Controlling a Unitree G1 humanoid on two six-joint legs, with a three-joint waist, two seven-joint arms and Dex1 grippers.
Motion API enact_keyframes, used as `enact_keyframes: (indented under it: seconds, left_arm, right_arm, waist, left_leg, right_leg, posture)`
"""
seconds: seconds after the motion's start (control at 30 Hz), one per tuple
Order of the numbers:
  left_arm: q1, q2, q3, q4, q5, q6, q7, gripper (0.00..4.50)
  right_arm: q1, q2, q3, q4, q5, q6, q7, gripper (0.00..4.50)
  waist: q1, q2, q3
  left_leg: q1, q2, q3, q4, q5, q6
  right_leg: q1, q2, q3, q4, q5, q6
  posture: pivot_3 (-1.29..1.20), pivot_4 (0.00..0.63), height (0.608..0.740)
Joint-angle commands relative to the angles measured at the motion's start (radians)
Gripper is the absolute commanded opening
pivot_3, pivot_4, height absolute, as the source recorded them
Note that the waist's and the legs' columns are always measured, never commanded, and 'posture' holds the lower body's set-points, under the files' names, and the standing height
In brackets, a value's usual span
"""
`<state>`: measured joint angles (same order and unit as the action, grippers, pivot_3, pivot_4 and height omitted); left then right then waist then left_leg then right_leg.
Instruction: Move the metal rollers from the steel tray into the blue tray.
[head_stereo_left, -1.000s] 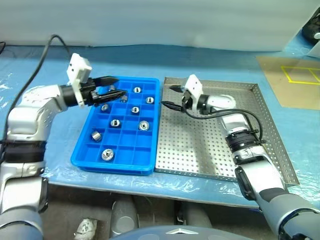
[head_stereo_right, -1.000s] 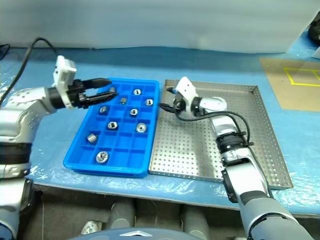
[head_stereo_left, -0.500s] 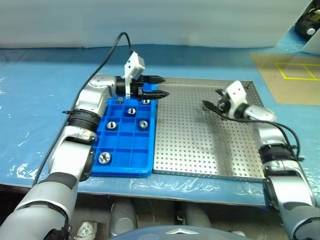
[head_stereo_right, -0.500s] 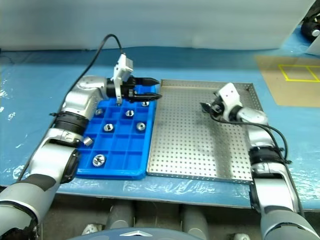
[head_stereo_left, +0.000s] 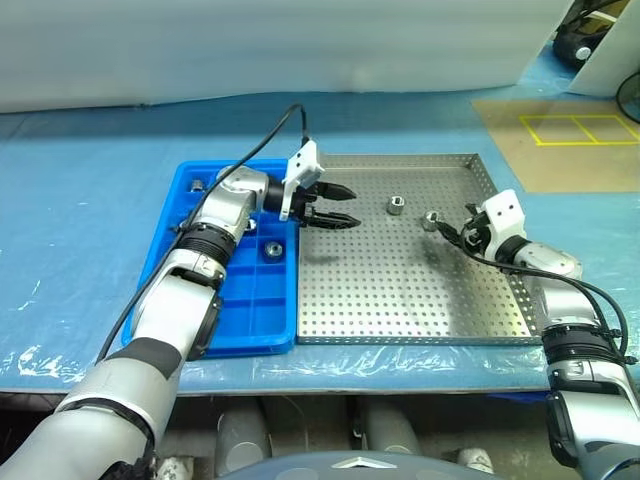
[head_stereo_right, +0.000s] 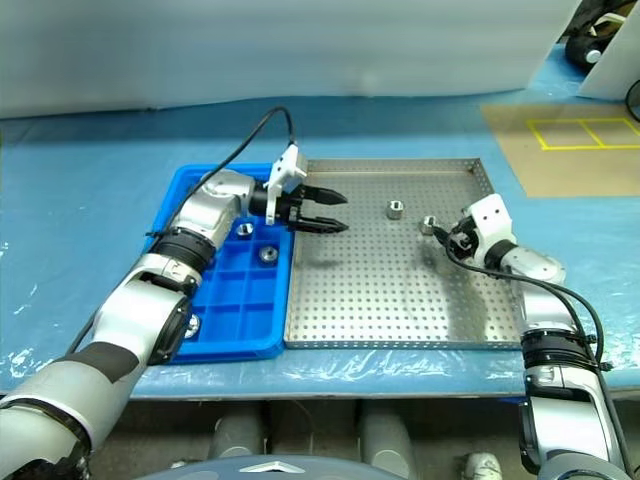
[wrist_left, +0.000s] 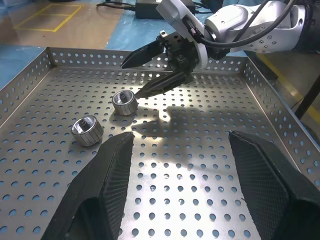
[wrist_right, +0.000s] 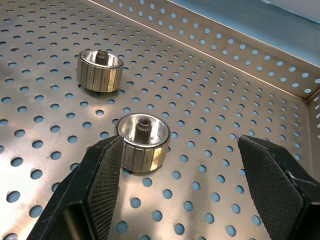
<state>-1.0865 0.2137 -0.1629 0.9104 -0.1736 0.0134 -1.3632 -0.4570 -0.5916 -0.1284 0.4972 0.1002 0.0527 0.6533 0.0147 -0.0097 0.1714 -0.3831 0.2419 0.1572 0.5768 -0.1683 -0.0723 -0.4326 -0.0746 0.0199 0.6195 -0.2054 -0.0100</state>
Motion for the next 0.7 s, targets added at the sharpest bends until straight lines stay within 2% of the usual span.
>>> enact_keyframes:
  seconds: [0.03,0.27,0.5,0.67,0.7]
  left_arm:
    - [-0.019,0.004,0.017,-0.008,0.006,-0.021,0.003,3.24]
    - [-0.003,0.019,0.032,-0.028,-0.002,0.009,-0.003,3.24]
    - [0.039,0.037,0.025,-0.077,0.004,0.017,0.002,3.24]
    - [0.056,0.046,0.023,-0.1,0.012,0.024,0.005,3.24]
    - [0.057,0.047,0.024,-0.104,0.012,0.026,0.005,3.24]
  right_arm:
    - [-0.033,0.017,0.02,-0.003,-0.005,-0.021,0.002,3.73]
    - [-0.072,0.042,0.044,0.068,-0.016,-0.044,-0.004,3.73]
    - [-0.15,0.06,0.049,0.403,-0.051,-0.135,-0.065,3.73]
    - [-0.173,0.088,0.063,0.461,-0.046,-0.176,-0.052,3.73]
    - [-0.174,0.091,0.066,0.46,-0.046,-0.18,-0.046,3.56]
  waist:
    - [0.0,0.0,0.0]
    - [0.003,0.0,0.0]
    - [0.003,0.0,0.0]
    - [0.003,0.0,0.0]
    - [0.003,0.0,0.0]
  left_leg:
    - [0.0,0.0,0.0,0.0,0.0,0.0]
    - [-0.001,0.0,0.001,-0.001,-0.001,0.001]
    - [0.0,-0.001,0.004,-0.001,-0.002,0.003]
    - [0.005,-0.001,0.005,-0.001,-0.004,0.006]
    - [0.006,-0.001,0.006,-0.001,-0.004,0.006]
  right_leg:
    - [0.0,0.0,0.001,0.0,0.0,0.0]
    - [0.0,0.0,0.004,-0.004,0.0,0.0]
    - [0.001,-0.001,0.004,-0.006,0.0,0.0]
    - [0.007,-0.002,0.003,-0.007,0.0,0.0]
    - [0.008,-0.002,0.003,-0.008,0.0,0.0]
  posture:
    - [-0.27,0.15,0.74]
    - [-0.26,0.15,0.74]
    - [-0.24,0.15,0.74]
    - [-0.24,0.15,0.74]
    - [-0.24,0.15,0.74]
